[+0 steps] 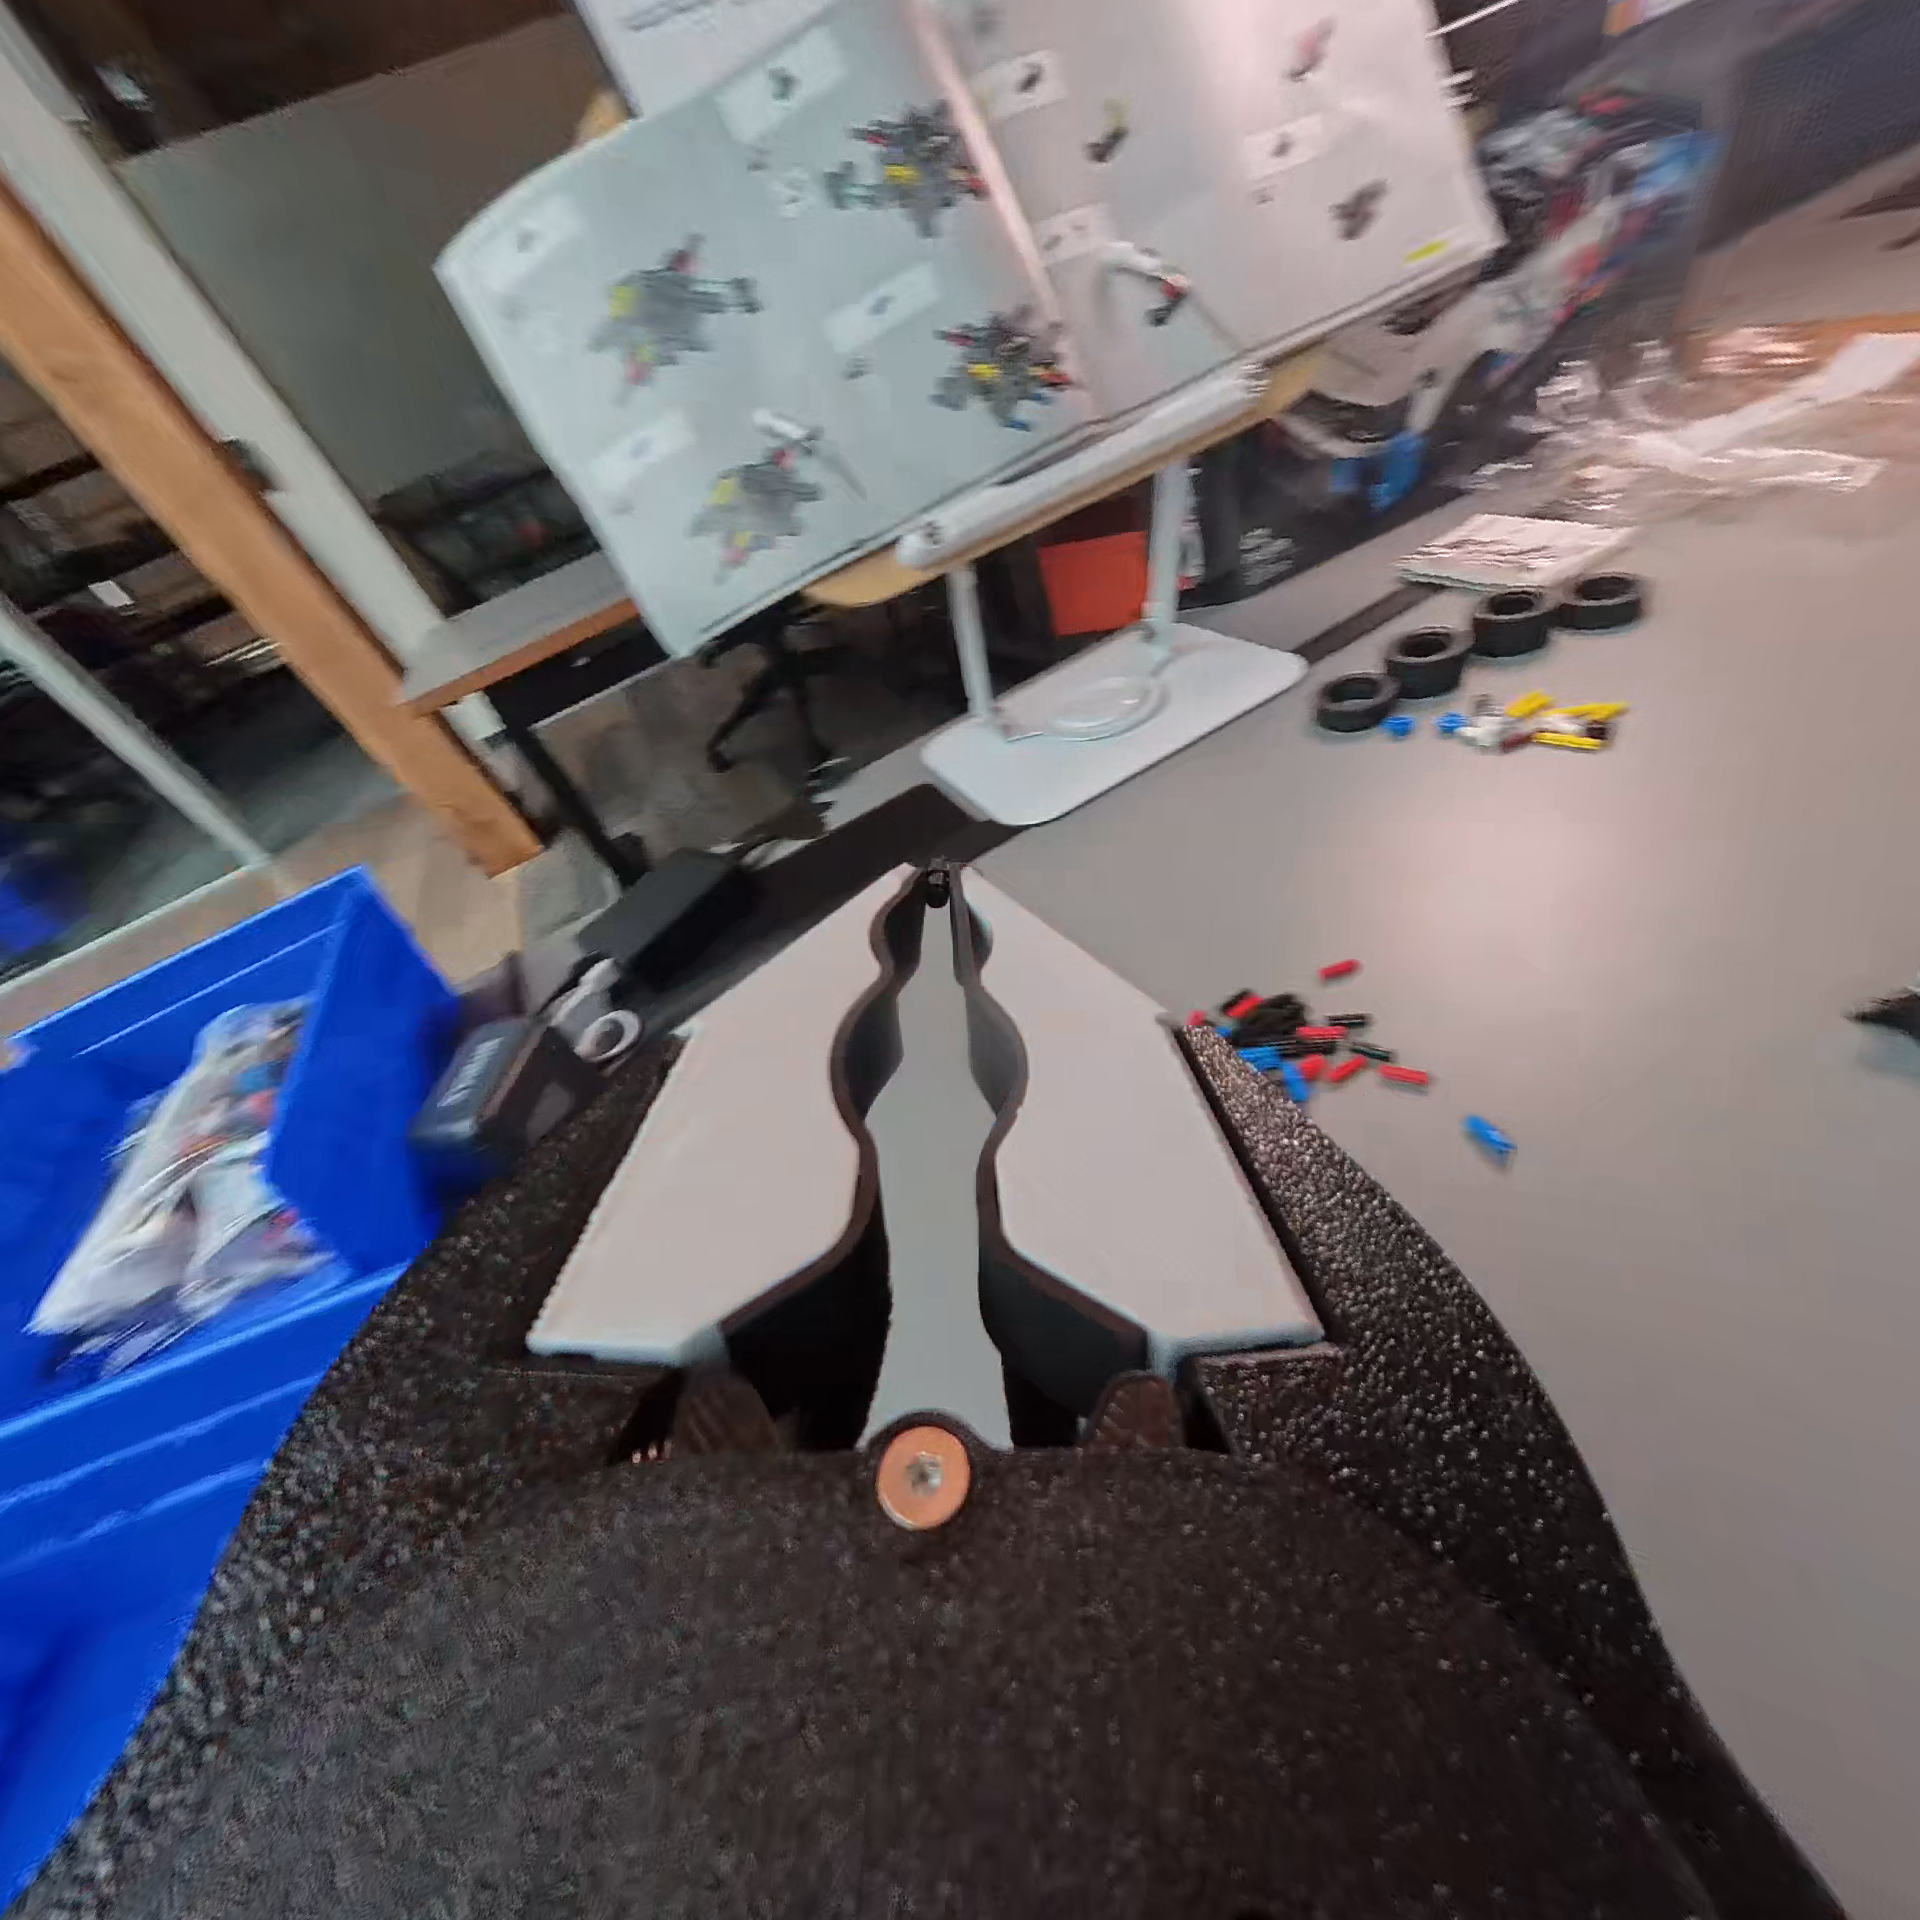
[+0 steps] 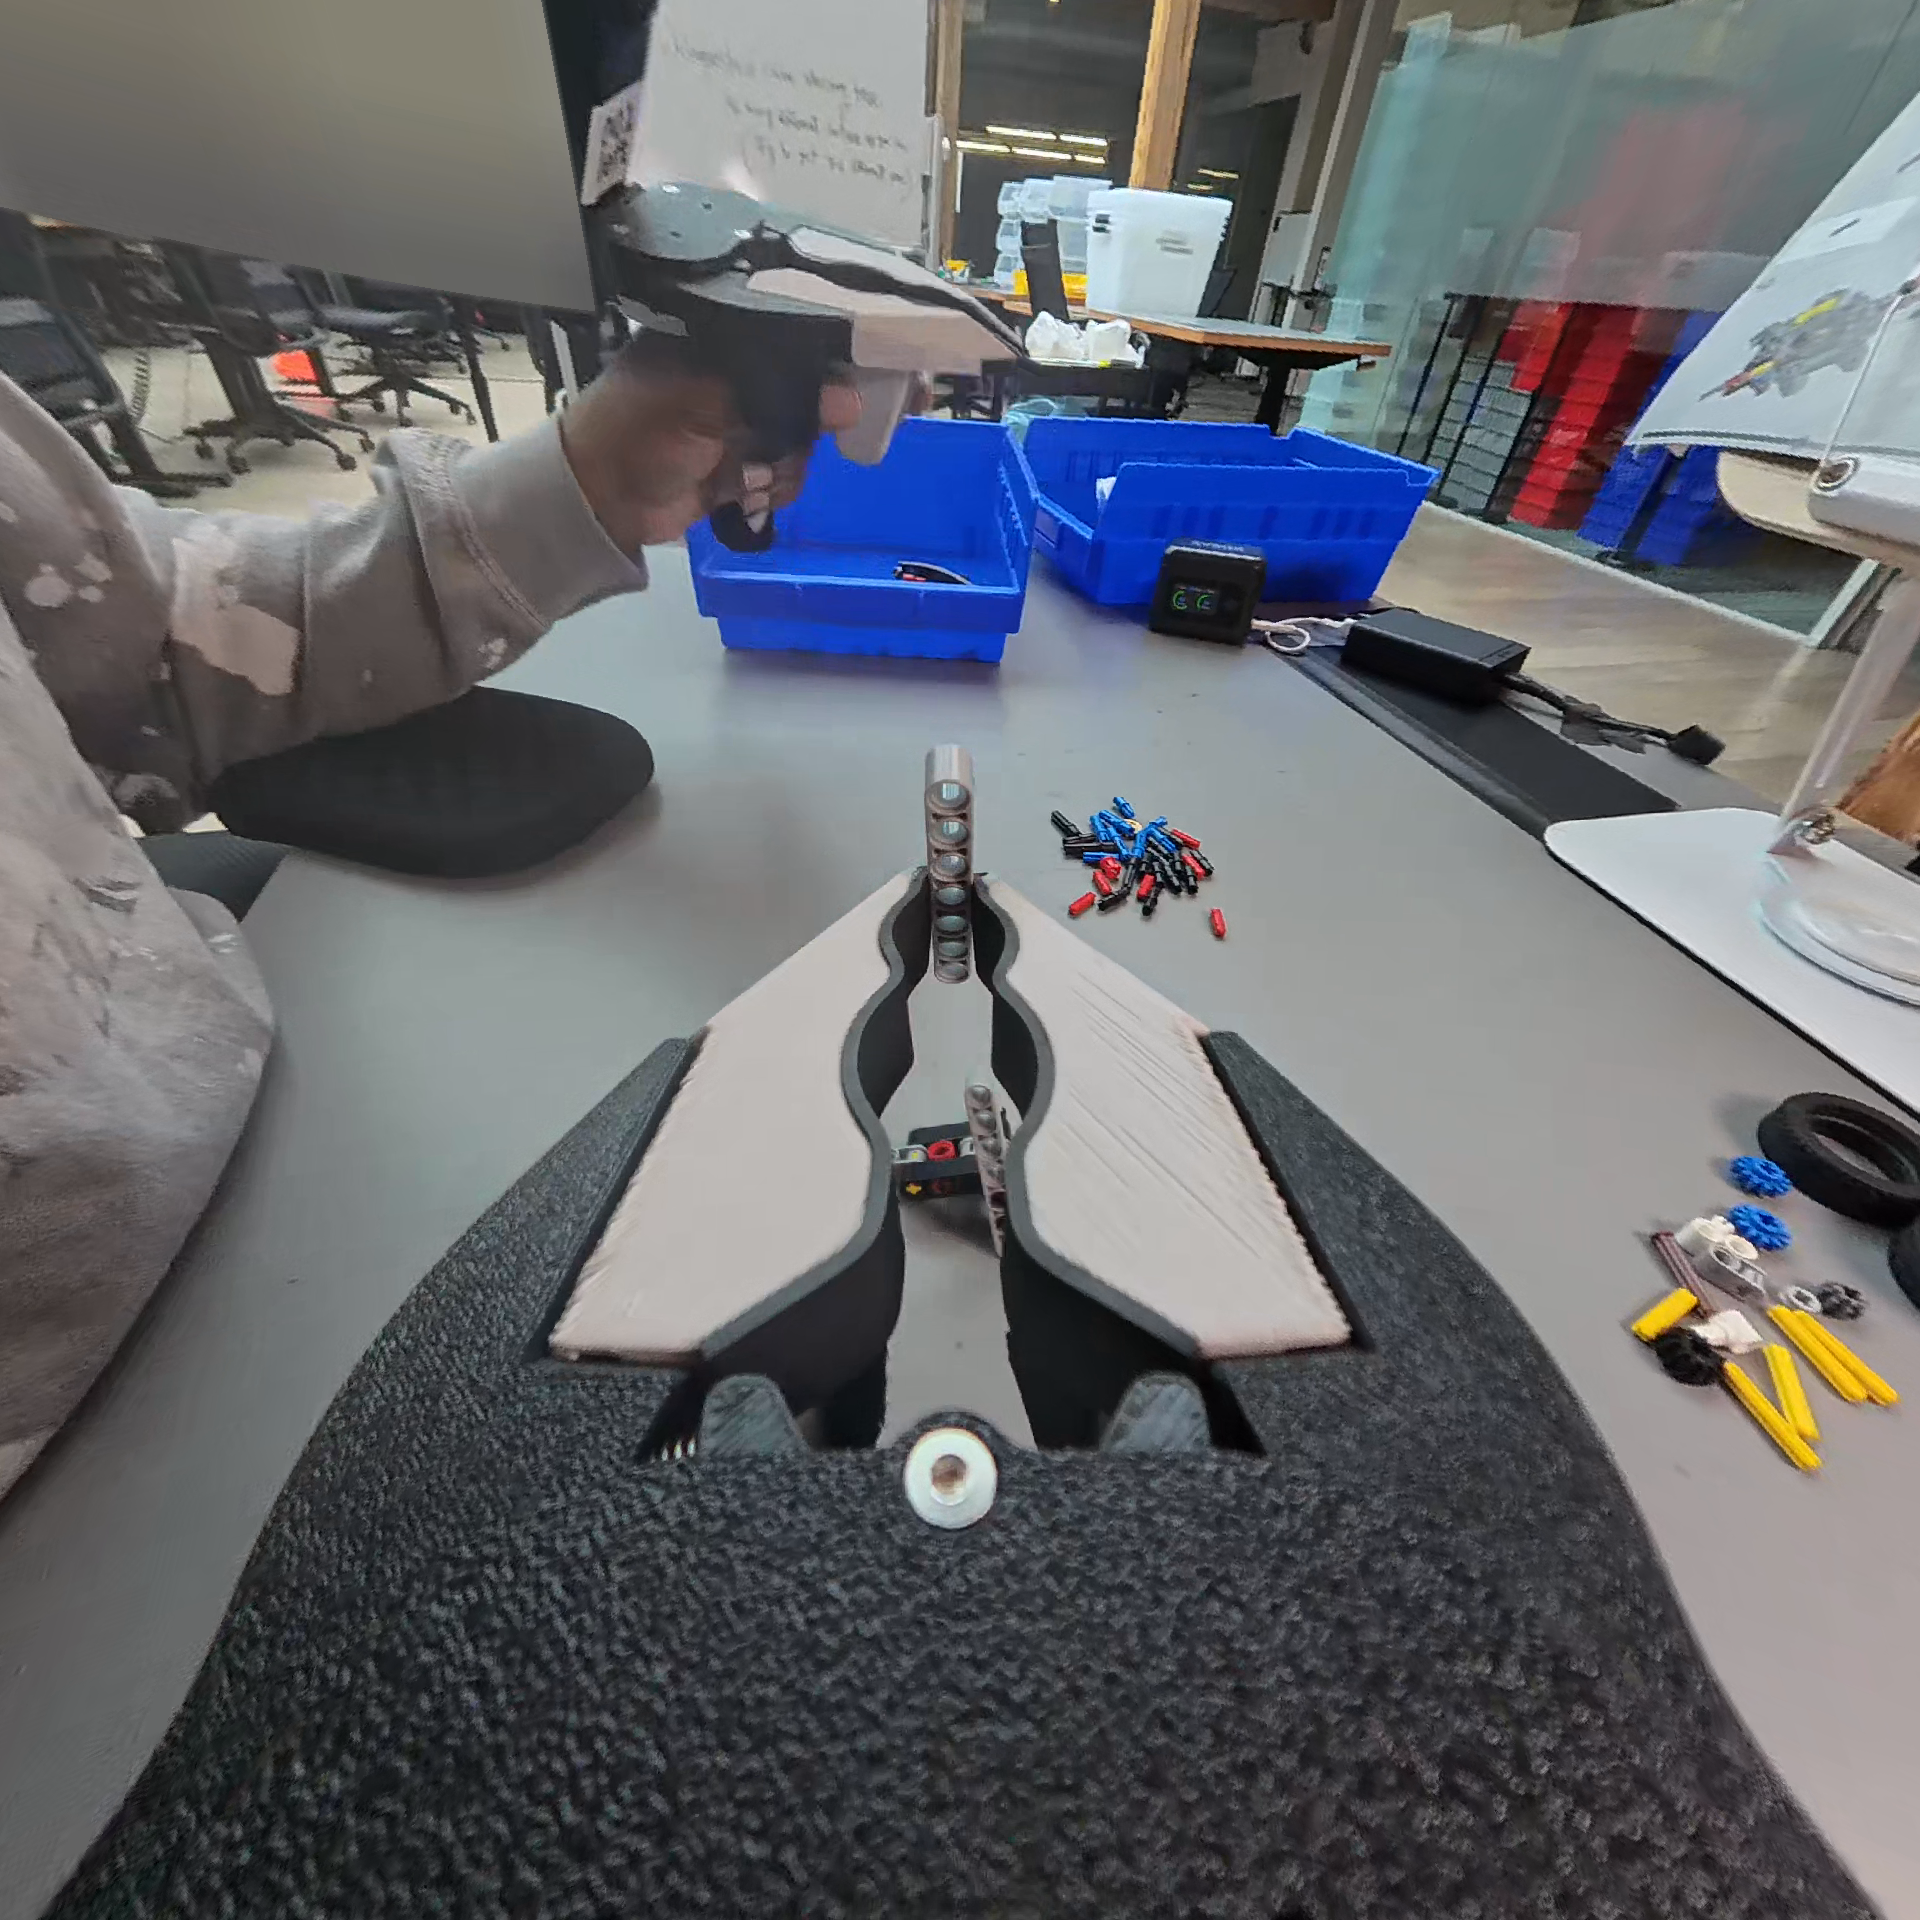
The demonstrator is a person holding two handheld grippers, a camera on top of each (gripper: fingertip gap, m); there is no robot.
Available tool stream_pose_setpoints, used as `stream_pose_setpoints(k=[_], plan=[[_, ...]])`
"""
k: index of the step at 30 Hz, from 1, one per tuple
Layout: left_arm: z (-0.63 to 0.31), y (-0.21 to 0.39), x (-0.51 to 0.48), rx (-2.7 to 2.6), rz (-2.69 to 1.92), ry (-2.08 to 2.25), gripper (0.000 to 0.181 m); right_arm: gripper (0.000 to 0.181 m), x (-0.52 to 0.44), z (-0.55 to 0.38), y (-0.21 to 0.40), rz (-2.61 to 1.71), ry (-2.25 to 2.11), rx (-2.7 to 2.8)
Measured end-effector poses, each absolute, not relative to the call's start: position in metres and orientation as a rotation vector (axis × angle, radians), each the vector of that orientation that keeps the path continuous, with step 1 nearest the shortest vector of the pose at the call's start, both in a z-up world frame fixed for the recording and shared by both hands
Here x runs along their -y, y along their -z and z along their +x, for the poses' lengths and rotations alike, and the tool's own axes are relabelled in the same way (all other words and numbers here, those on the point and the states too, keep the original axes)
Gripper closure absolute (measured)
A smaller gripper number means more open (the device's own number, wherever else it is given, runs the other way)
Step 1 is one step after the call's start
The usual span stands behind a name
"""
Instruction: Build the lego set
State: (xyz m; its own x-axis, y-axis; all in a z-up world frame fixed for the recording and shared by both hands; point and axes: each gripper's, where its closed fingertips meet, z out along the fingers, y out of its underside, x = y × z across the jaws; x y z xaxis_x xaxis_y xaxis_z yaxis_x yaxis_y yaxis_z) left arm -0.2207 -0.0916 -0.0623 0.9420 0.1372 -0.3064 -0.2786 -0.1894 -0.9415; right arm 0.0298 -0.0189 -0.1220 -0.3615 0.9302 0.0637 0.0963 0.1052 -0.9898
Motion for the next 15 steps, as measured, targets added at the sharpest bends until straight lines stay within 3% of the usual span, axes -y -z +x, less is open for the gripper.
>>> stream_pose_setpoints(k=[4,10,15], plan=[[-0.277,0.052,0.125,0.002,-1.687,-0.726,0.177,0.175,0.013,0.025,0.126,-1.050,-1.317,1.567],[-0.265,0.038,0.123,-0.197,-1.442,-1.116,0.177,0.175,0.009,0.022,0.131,-1.048,-1.263,1.540],[-0.216,0.101,0.062,-0.568,-1.578,-1.029,0.177,0.175,0.006,0.022,0.134,-1.050,-1.254,1.524]])
